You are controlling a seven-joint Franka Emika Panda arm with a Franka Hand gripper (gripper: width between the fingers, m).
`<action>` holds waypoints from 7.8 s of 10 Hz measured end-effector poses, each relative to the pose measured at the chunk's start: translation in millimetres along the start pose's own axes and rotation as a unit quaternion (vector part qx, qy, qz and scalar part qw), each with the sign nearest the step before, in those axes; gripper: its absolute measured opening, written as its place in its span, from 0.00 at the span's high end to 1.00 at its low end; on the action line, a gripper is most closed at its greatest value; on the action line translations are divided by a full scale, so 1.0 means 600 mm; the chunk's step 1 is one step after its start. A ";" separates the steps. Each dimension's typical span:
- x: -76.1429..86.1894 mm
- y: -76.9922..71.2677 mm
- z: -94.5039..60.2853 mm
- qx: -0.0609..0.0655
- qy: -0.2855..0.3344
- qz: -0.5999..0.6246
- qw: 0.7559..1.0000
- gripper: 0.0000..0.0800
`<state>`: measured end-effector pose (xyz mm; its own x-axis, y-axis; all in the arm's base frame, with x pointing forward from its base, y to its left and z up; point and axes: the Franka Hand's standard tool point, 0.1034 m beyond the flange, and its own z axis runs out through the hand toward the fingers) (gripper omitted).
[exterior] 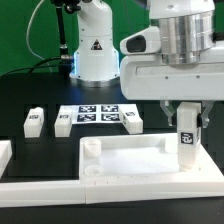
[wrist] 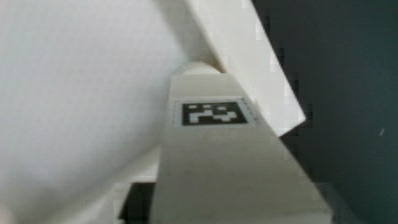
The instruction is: Assemble desk
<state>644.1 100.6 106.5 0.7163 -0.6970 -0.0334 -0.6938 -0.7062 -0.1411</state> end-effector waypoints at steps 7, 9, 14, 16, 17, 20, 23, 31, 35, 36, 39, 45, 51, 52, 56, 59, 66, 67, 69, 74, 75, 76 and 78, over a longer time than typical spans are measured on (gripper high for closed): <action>-0.017 -0.005 0.006 -0.001 -0.009 0.274 0.962 0.64; -0.011 0.002 0.003 -0.010 -0.017 0.076 0.997 0.28; -0.014 0.005 0.005 -0.014 -0.029 -0.180 0.983 0.19; -0.017 0.002 0.005 -0.025 -0.023 -0.304 0.952 0.19; -0.015 0.004 0.005 -0.026 -0.023 -0.295 0.955 0.19; -0.016 0.003 0.005 -0.027 -0.021 -0.235 0.971 0.47; -0.017 0.002 0.006 -0.028 -0.018 -0.144 0.989 0.64; -0.024 -0.015 0.008 -0.001 -0.003 0.373 0.928 0.64; -0.012 -0.005 0.008 -0.003 -0.002 0.056 0.998 0.24; -0.018 -0.007 0.010 -0.003 -0.004 0.000 1.000 0.20; -0.016 -0.007 0.009 -0.003 -0.004 -0.139 0.990 0.19; -0.013 -0.013 0.005 -0.025 0.014 -0.285 0.958 0.54; -0.001 -0.001 0.003 -0.012 -0.003 0.095 0.995 0.64; 0.000 0.001 0.003 0.002 -0.015 0.183 0.983 0.64; -0.006 0.002 0.002 0.007 -0.036 0.329 0.943 0.64; -0.020 -0.008 0.006 -0.001 -0.039 0.095 0.995 0.23; -0.026 0.013 0.028 -0.039 -0.012 -0.397 0.917 0.19; -0.030 0.013 0.030 -0.042 -0.012 -0.409 0.911 0.19; -0.028 0.013 0.029 -0.042 -0.011 -0.381 0.923 0.47; -0.031 0.011 0.030 -0.042 -0.004 -0.223 0.974 0.64; -0.033 0.008 0.030 -0.038 -0.004 -0.154 0.987 0.64; -0.034 0.002 0.031 -0.033 -0.004 -0.079 0.996 0.64; -0.034 -0.003 0.031 -0.027 -0.007 0.044 0.999 0.64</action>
Offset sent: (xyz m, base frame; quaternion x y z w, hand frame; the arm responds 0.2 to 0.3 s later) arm 0.0185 0.0199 0.0041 0.0636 0.0188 0.2890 0.9550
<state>632.2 118.7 89.1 0.6536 -0.7547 -0.0565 -0.7564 -0.6488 -0.0829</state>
